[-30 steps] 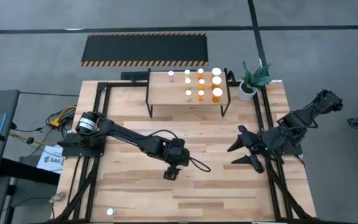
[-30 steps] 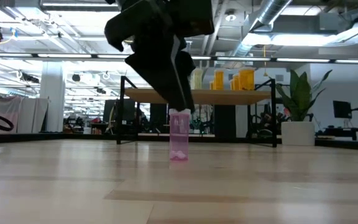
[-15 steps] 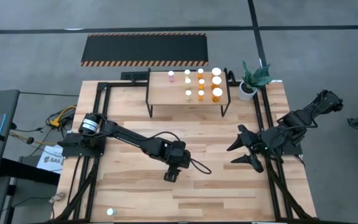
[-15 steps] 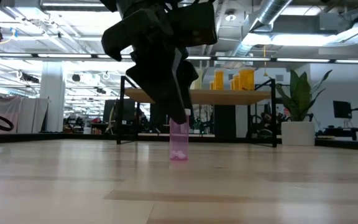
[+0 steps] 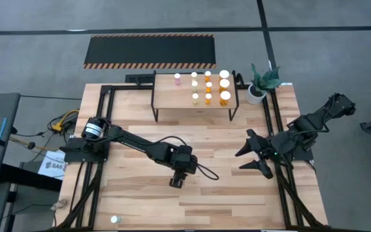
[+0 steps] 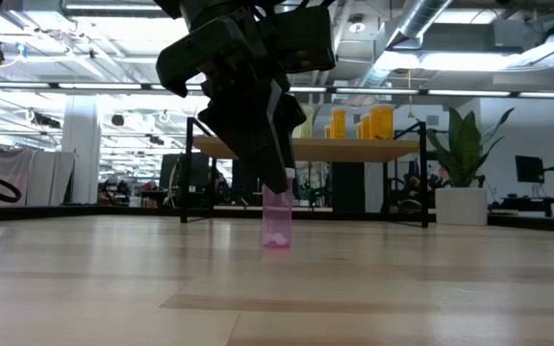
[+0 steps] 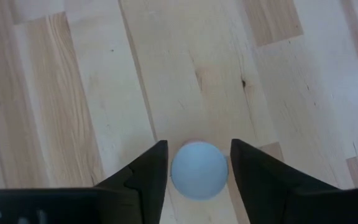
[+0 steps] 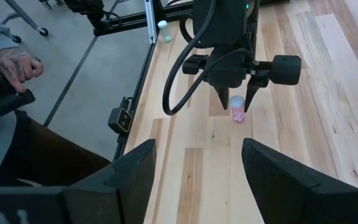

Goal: Pick and place medicine bottles onto shelf by color
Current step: Put the small pink pill bottle on the shelf aligned with the other small pink pill bottle

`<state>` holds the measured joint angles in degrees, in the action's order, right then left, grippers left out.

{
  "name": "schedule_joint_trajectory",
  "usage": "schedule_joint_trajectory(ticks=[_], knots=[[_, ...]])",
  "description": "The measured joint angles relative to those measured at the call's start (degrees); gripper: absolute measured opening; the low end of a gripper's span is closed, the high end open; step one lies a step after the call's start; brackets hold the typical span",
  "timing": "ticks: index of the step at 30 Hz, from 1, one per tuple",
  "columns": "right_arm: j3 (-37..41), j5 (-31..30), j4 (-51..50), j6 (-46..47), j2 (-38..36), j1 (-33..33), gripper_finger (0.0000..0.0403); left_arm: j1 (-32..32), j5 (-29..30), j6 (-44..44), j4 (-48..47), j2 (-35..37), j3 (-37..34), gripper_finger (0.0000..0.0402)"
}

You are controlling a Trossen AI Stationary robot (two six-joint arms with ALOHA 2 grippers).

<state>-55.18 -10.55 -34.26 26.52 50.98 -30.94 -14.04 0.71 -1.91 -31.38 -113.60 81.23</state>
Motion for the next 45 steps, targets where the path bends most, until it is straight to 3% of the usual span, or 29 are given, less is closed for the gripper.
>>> schedule_joint_trajectory(ticks=[13, 23, 35, 45], knots=[[0.00, 0.00, 0.00, 0.00, 0.00, 0.00, 0.0260, 0.01, -0.25, 0.88, -0.32, 0.36, 0.10, 0.0113], [0.00, 0.00, -0.02, -0.02, -0.01, 0.00, 0.0260, 3.70, -0.31, 3.65, -15.94, 4.69, 12.16, 0.0110], [0.00, 0.00, 0.52, 0.22, -0.01, 0.84, 0.0260, 20.15, 2.65, 2.56, -32.03, 12.43, 27.82, 0.0110], [0.00, -0.02, 0.52, 0.42, -0.02, 7.13, 0.0260, 36.08, -0.48, -4.35, -33.66, 13.18, 30.08, 0.0110]])
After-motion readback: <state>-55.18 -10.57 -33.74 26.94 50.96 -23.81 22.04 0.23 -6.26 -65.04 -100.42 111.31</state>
